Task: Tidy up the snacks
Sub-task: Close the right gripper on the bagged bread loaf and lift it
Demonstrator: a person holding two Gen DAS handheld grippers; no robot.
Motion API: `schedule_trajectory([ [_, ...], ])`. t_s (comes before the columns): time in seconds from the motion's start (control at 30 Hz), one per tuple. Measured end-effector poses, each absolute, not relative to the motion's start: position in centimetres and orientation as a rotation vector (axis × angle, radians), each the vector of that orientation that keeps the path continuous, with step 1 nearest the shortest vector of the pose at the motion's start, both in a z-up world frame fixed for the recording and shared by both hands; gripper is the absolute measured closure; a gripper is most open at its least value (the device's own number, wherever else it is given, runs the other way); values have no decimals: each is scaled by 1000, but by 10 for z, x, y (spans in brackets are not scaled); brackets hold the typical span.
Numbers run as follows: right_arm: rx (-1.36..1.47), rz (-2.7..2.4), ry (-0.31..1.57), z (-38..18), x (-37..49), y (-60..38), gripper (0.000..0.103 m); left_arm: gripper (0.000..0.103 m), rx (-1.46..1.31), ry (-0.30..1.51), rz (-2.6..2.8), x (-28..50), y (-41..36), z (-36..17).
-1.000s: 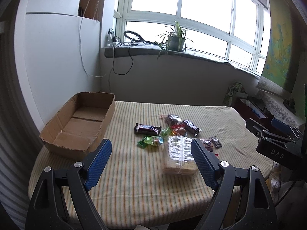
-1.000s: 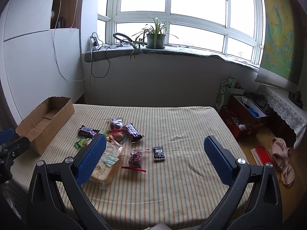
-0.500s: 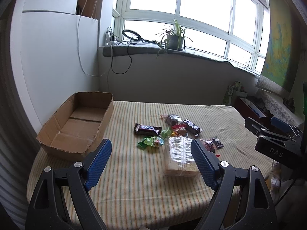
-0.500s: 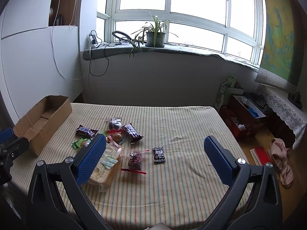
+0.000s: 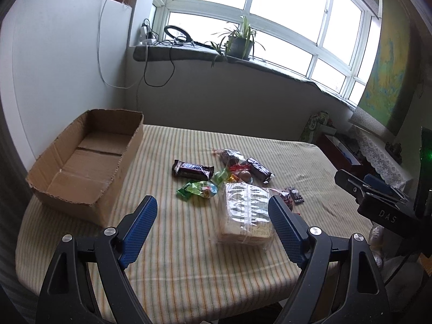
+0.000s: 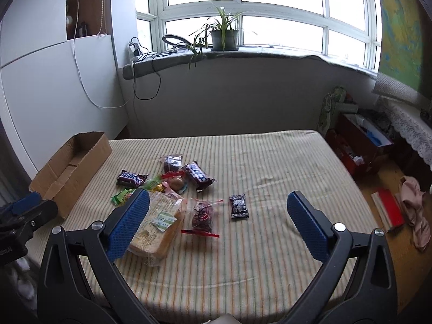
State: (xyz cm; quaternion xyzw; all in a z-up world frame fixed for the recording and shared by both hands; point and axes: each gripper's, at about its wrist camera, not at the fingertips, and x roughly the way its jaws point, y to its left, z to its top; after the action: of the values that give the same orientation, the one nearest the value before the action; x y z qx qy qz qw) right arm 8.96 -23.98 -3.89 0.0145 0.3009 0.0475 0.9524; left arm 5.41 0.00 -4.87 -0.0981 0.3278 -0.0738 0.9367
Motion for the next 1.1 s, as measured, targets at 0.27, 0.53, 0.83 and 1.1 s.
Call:
schedule_trajectory([
  [0.27,200,276,745,-66,107,-250,9,42,-311,763,-263,75,1,-73],
  [0.53,398,462,910,-104,137,-245,33,59,-438,847,-380,102,2,-99],
  [0.83,452,477,1032,-141,168,-229,41,59,-443,914,-396,121,0,-118],
  [1.1,479,507,1091,-157,182,-219,57,59,-470,970,-404,137,6,-139],
])
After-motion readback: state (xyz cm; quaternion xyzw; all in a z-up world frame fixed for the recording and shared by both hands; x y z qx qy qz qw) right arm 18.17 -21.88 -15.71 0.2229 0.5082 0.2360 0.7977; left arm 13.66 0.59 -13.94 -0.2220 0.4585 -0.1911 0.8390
